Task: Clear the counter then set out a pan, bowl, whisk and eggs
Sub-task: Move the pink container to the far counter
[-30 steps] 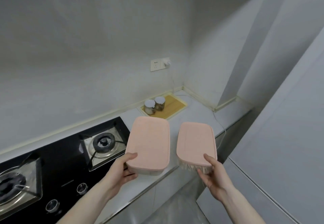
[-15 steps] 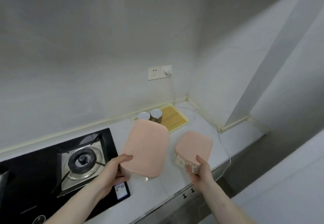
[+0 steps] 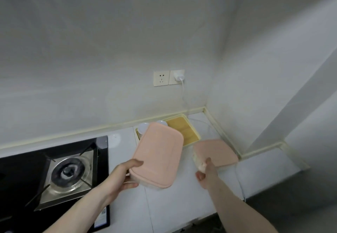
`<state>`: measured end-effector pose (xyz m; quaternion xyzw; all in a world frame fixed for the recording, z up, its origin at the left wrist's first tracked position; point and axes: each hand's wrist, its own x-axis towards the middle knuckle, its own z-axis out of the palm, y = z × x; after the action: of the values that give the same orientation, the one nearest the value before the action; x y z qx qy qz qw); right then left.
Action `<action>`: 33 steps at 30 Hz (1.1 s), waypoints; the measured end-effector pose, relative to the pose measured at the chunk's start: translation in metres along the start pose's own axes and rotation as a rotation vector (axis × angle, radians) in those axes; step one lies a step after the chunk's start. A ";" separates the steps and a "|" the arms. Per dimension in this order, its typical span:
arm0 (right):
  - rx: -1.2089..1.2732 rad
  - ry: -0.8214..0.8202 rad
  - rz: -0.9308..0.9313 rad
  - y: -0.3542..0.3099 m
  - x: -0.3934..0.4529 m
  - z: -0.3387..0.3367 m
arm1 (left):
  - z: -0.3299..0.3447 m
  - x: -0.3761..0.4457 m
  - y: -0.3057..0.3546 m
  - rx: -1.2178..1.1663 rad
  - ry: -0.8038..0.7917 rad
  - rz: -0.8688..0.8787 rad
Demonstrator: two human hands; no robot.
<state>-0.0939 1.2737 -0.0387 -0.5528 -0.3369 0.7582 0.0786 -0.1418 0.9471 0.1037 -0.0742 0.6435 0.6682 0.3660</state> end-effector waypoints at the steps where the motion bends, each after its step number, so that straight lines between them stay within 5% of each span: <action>1: -0.027 -0.011 -0.001 -0.003 0.010 0.003 | 0.002 0.002 0.002 0.005 0.004 -0.001; 14: -0.239 0.008 0.016 -0.012 0.051 0.007 | 0.008 0.017 0.016 0.060 0.020 -0.033; 22: -0.062 0.071 -0.085 -0.021 -0.011 0.011 | 0.018 0.044 0.031 0.119 -0.029 -0.072; 28: -0.074 -0.335 -0.096 -0.035 -0.080 0.035 | 0.043 0.084 0.044 0.222 -0.060 -0.094; 33: -0.043 -0.338 -0.144 -0.030 -0.073 0.015 | 0.082 0.101 0.057 0.232 -0.104 -0.080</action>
<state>-0.0870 1.2544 0.0390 -0.3936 -0.4001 0.8253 0.0628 -0.2173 1.0678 0.1050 -0.0221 0.6931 0.5771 0.4313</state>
